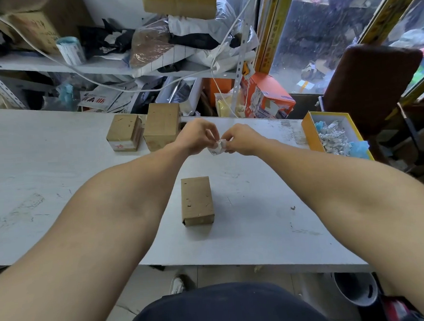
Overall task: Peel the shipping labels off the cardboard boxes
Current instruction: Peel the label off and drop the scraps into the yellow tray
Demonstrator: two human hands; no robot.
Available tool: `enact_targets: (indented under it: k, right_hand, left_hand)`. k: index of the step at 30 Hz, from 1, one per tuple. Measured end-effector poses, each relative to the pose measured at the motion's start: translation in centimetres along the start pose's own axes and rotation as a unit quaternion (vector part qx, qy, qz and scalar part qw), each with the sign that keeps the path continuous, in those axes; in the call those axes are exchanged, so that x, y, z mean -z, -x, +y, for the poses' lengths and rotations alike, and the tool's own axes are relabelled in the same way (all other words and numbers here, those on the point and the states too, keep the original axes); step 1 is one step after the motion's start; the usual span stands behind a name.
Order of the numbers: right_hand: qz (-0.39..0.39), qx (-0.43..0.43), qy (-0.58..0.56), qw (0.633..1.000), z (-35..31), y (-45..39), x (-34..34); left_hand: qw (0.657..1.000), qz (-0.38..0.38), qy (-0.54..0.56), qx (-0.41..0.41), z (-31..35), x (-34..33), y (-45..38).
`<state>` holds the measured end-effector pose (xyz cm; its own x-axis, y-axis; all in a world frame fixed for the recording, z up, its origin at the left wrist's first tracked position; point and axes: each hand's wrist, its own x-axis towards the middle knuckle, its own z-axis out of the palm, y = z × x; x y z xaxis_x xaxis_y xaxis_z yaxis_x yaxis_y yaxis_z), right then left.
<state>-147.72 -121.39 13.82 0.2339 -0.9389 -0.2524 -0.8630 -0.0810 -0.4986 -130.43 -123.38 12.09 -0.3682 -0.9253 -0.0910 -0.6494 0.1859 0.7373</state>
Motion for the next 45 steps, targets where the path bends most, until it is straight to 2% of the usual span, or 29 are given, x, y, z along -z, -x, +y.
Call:
enact_targets:
  k: [4,10,15,20,24,30,36,40,45]
  right_hand:
    - [-0.044,0.005,0.02,0.999,-0.3,0.2,-0.1]
    - [-0.009,0.004,0.038,0.999,-0.2,0.1,-0.4]
    - [-0.022,-0.031,0.029,0.999,0.4,-0.1,-1.0]
    - [-0.038,-0.027,0.001,0.999,-0.1,-0.1,-1.2]
    - [-0.022,-0.011,0.039,0.999,-0.2,-0.2,-0.9]
    - [-0.004,0.018,-0.046,0.999,-0.1,0.3,-0.7]
    - [-0.025,0.039,-0.053,0.998,-0.3,0.7,-1.0]
    - [0.017,0.026,0.014,0.999,-0.5,0.1,-1.8]
    - [0.063,0.057,0.047,0.995,-0.4,0.3,-1.8]
  left_hand:
    - [1.0,0.02,0.001,-0.001,-0.6,0.1,0.0]
    - [1.0,0.017,-0.002,-0.015,-0.2,-0.1,0.3]
    - [0.999,-0.049,-0.012,-0.015,0.0,0.1,0.4]
    - [1.0,-0.017,-0.007,-0.003,-0.1,-0.5,0.7]
    - [1.0,-0.007,-0.015,0.011,-0.4,-0.8,0.8]
    - [0.999,-0.008,-0.032,0.027,0.0,-1.1,1.0]
    - [0.998,0.003,-0.038,0.055,0.0,-1.1,0.9]
    - [0.998,-0.005,0.001,0.064,0.3,-1.1,0.8]
    - [0.997,-0.018,0.048,0.065,0.0,-1.0,1.1]
